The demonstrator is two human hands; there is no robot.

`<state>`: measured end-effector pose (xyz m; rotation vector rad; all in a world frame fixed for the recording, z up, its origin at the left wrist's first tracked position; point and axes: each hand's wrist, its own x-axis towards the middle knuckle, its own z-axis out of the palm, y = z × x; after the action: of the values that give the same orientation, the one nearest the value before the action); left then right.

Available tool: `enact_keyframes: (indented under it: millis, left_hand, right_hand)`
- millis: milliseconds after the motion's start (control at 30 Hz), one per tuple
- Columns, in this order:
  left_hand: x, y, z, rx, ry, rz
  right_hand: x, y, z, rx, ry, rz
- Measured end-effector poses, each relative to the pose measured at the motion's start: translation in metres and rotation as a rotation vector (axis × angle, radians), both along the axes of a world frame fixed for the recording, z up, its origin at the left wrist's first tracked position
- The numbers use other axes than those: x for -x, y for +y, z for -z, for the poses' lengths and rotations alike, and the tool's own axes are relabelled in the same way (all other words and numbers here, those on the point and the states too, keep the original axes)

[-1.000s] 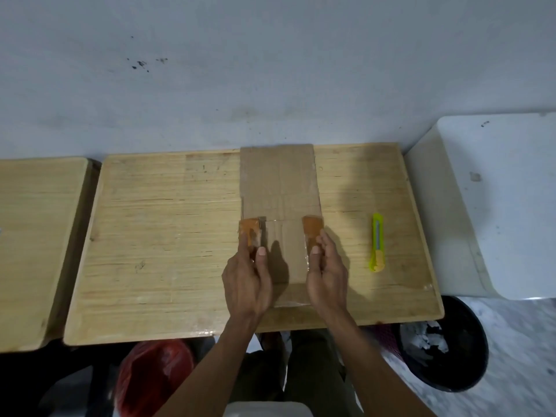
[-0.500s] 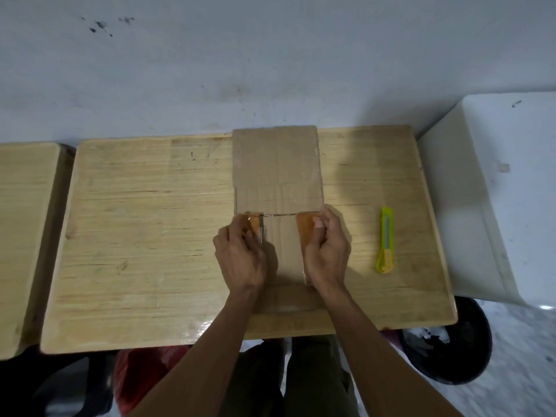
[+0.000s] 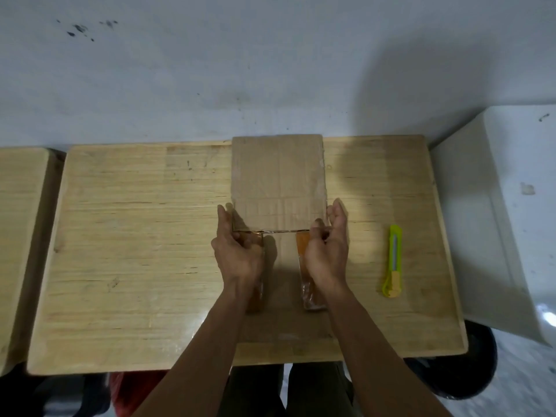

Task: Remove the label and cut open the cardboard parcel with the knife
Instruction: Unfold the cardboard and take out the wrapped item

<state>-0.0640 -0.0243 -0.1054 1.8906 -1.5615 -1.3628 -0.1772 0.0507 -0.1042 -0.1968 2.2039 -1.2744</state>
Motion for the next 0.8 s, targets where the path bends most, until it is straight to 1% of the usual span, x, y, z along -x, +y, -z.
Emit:
enact_keyframes:
  millis: [200,333,433,467,533,633,700,800]
  left_hand:
    - [0.002,-0.005,-0.006,-0.060,0.113,-0.059]
    - [0.005,-0.007,-0.010,-0.063,0.199,-0.116]
    - [0.000,-0.012,-0.007,-0.182,0.391,-0.297]
    - [-0.002,-0.014,-0.006,-0.226,0.441,-0.361]
    - [-0.005,-0.015,-0.012,-0.291,0.504,-0.422]
    - [-0.007,-0.013,-0.022,-0.278,0.561,-0.434]
    - [-0.011,-0.015,-0.025,-0.272,0.583,-0.366]
    - [-0.016,-0.018,-0.036,-0.380,0.672,-0.307]
  right_hand:
    - [0.006,-0.007,-0.001,0.070,-0.125,0.053]
    - [0.004,-0.003,-0.004,0.131,-0.155,0.003]
    - [0.002,0.002,-0.011,0.241,-0.223,0.035]
    - [0.003,0.003,-0.013,0.270,-0.249,0.069]
    - [0.004,0.005,-0.019,0.320,-0.288,0.144]
    - [0.005,0.009,-0.024,0.379,-0.305,0.179]
    - [0.004,0.012,-0.028,0.403,-0.320,0.171]
    - [0.005,0.021,-0.033,0.424,-0.343,0.140]
